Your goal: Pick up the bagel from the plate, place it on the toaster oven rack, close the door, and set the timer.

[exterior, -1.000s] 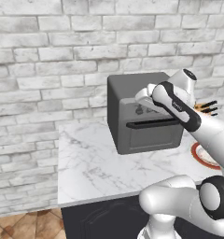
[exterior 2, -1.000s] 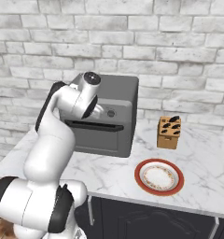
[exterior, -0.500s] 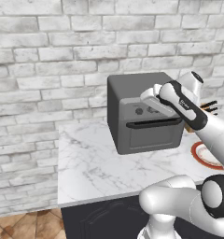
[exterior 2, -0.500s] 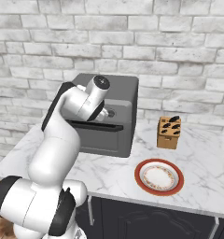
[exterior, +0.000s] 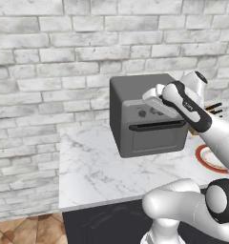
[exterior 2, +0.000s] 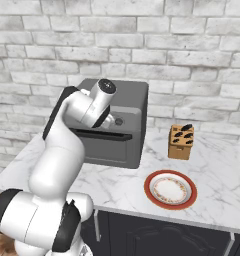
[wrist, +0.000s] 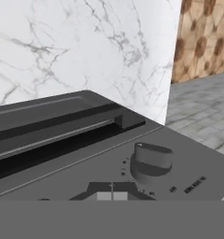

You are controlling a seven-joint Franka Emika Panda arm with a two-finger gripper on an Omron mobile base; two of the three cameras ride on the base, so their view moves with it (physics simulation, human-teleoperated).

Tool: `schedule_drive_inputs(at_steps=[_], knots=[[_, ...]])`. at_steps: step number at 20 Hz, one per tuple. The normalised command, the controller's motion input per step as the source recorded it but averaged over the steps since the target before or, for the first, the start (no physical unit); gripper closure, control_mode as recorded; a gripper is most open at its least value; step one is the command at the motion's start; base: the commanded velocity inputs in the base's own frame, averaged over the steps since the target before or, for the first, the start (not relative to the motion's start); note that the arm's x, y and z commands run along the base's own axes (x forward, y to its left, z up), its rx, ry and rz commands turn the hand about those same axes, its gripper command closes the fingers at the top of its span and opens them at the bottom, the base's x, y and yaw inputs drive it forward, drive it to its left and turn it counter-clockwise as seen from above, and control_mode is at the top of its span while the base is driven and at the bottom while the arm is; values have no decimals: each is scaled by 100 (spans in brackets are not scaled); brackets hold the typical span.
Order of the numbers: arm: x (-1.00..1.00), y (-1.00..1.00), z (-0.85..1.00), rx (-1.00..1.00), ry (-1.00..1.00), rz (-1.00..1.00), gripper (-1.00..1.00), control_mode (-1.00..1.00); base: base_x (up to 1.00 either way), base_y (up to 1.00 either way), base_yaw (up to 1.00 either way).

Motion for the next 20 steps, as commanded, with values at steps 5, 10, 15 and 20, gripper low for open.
schedule_drive_inputs(at_steps=[5,10,15,20], knots=[[-5,12,15,-3,-1,0,100,-100,0,0,0],[-11,9,8,-6,-1,0,100,-100,0,0,0],[-16,5,2,-6,0,0,100,-100,0,0,0],[-8,0,3,-6,0,0,100,-100,0,0,0]])
